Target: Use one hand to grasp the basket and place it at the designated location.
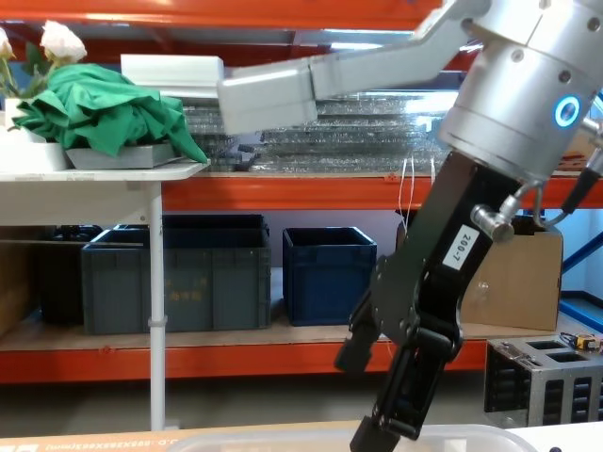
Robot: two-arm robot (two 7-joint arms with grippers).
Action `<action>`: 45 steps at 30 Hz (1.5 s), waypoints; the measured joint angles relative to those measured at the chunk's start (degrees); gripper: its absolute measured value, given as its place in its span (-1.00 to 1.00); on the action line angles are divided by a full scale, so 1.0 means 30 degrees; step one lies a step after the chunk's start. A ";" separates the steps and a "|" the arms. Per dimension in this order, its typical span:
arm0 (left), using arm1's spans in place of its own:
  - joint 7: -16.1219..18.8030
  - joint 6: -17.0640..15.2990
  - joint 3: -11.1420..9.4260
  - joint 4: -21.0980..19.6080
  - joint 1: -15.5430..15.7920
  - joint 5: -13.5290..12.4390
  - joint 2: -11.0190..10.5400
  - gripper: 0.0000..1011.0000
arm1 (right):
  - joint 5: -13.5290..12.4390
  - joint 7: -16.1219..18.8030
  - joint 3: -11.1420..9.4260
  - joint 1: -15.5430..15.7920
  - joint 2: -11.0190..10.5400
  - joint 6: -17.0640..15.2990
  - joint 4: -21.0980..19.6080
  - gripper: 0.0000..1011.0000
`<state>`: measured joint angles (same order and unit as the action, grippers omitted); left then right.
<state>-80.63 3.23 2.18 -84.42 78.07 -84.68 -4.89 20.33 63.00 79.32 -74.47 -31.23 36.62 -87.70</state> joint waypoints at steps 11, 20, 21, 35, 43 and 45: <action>0.0001 0.0000 -0.0003 0.0000 0.0000 0.0000 0.0000 -1.00 | 0.0412 0.0031 0.0464 0.0103 0.0112 -0.0088 -0.0034 0.98; 0.0000 0.0000 -0.0003 0.0000 0.0000 0.0000 0.0000 -1.00 | 0.0728 0.0062 0.0812 0.0167 0.0185 -0.0167 -0.0074 0.98; 0.0001 0.0000 -0.0003 0.0000 0.0000 0.0000 -0.0001 -1.00 | 0.0750 0.0064 0.0836 0.0172 0.0192 -0.0174 -0.0068 0.98; 0.0001 0.0000 -0.0001 0.0000 0.0000 0.0000 0.0000 -1.00 | 0.1146 0.0135 0.1284 0.0285 0.0370 -0.0387 0.0069 0.98; 0.0000 0.0000 -0.0002 0.0000 0.0001 0.0000 0.0000 -1.00 | 0.1252 0.0156 0.1423 0.0301 0.0468 -0.0458 0.0226 0.98; 0.0001 0.0000 -0.0002 0.0000 0.0000 0.0000 -0.0001 -1.00 | 0.1277 0.0163 0.1449 0.0301 0.0482 -0.0493 0.0242 0.98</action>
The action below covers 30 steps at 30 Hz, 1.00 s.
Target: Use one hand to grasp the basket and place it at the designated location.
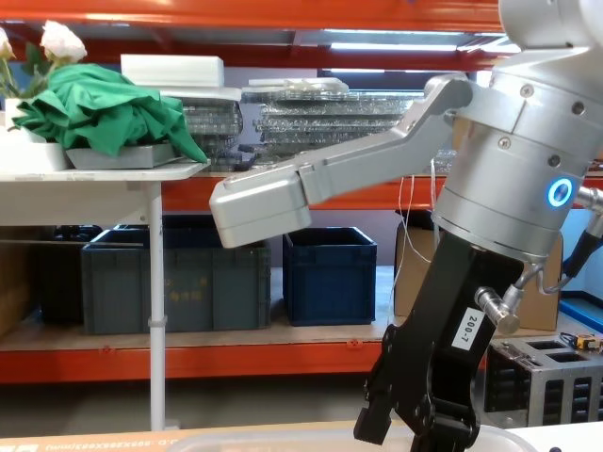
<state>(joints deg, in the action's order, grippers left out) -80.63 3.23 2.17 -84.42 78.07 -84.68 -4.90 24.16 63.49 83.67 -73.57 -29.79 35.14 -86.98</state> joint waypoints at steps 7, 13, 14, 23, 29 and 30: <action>0.0000 0.0000 0.0000 0.0000 0.0000 0.0000 0.0001 -1.00 | 0.0111 0.0010 0.0122 0.0018 0.0060 -0.0019 0.0073 0.98; 0.0000 0.0000 0.0000 0.0000 0.0000 0.0000 0.0002 -1.00 | 0.0254 0.0014 0.0274 0.0034 0.0142 -0.0018 0.0168 0.98; -0.0001 0.0000 0.0001 0.0000 -0.0001 0.0000 0.0001 -1.00 | 0.0270 0.0015 0.0289 0.0036 0.0157 -0.0018 0.0190 0.98; 0.0000 0.0000 -0.0001 0.0000 0.0000 0.0000 0.0001 -1.00 | 0.0474 0.0048 0.0497 0.0075 0.0330 -0.0056 0.0423 0.98; -0.0001 0.0000 -0.0001 0.0000 0.0000 0.0000 0.0001 -1.00 | 0.0467 -0.0012 0.0508 0.0083 0.0386 -0.0044 0.0584 0.75; -0.0001 0.0000 -0.0001 0.0000 0.0000 0.0001 0.0001 -1.00 | 0.0467 -0.0047 0.0503 0.0084 0.0398 -0.0018 0.0611 0.65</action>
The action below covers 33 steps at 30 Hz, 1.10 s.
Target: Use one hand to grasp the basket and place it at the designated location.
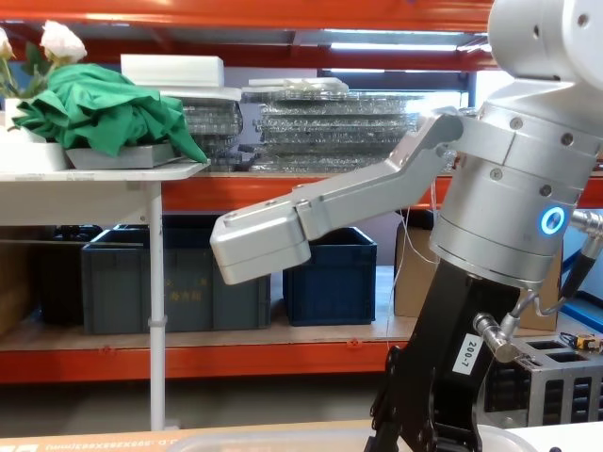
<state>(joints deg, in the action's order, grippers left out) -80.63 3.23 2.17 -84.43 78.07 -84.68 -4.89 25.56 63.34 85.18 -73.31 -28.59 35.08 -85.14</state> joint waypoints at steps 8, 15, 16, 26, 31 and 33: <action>0.0001 0.0001 0.0000 0.0000 -0.0001 -0.0001 0.0000 -1.00 | -0.0001 -0.0144 -0.0024 0.0027 0.0066 0.0164 0.0189 0.22; 0.0001 0.0000 0.0000 0.0000 0.0000 -0.0001 0.0000 -1.00 | -0.0029 -0.0188 -0.0047 0.0025 0.0117 0.0272 0.0336 -0.25; 0.0001 -0.0001 -0.0001 0.0000 0.0001 -0.0001 -0.0001 -1.00 | -0.0031 -0.0192 -0.0048 0.0024 0.0119 0.0283 0.0346 -0.29; 0.0000 0.0001 0.0000 0.0000 0.0000 0.0000 0.0000 -1.00 | -0.0086 -0.0221 -0.0060 0.0006 0.0152 0.0375 0.0450 -0.52; 0.0001 0.0000 0.0001 -0.0001 0.0000 -0.0001 -0.0001 -1.00 | -0.0114 -0.0227 -0.0065 -0.0004 0.0170 0.0419 0.0494 -0.52; 0.0001 0.0001 0.0000 -0.0001 0.0001 -0.0001 0.0000 -1.00 | -0.0151 -0.0229 -0.0070 -0.0013 0.0172 0.0426 0.0511 -0.52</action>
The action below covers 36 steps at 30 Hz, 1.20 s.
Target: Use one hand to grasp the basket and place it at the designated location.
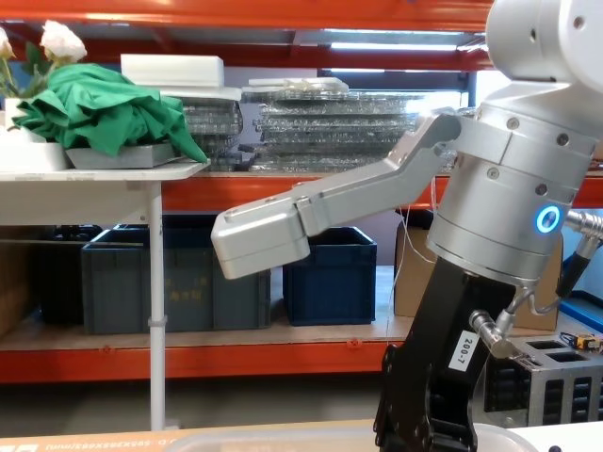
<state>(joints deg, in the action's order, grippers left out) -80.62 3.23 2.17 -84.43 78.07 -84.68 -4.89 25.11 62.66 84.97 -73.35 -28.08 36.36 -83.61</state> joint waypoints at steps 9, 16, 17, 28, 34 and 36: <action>-0.0001 0.0000 0.0001 0.0001 -0.0001 0.0000 0.0000 -1.00 | -0.0504 -0.0031 -0.0391 -0.0250 0.0010 -0.0001 0.0214 -0.52; 0.0000 0.0000 -0.0001 0.0001 -0.0001 0.0000 0.0000 -1.00 | -0.0937 0.0013 -0.0682 -0.0466 0.0106 -0.0021 0.0599 -0.52; 0.0000 -0.0001 0.0001 0.0001 -0.0001 0.0000 0.0000 -1.00 | -0.1121 0.0075 -0.0799 -0.0564 0.0113 -0.0062 0.0735 -0.52; 0.0000 0.0000 -0.0002 0.0001 -0.0001 0.0000 0.0000 -1.00 | -0.2149 0.0412 -0.1564 -0.0988 0.0053 -0.0620 0.1861 -0.52; 0.0000 -0.0001 0.0005 0.0001 0.0000 0.0000 0.0000 -1.00 | -0.2724 0.0679 -0.2324 -0.1260 -0.0040 -0.1604 0.2790 -0.52; 0.0000 0.0000 -0.0007 0.0001 -0.0002 0.0001 0.0000 -1.00 | -0.2783 0.0740 -0.2431 -0.1288 -0.0037 -0.1751 0.2937 -0.52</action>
<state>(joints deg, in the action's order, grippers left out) -80.63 3.23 2.15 -84.43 78.07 -84.68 -4.89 16.76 64.88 77.67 -77.22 -28.18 31.11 -74.80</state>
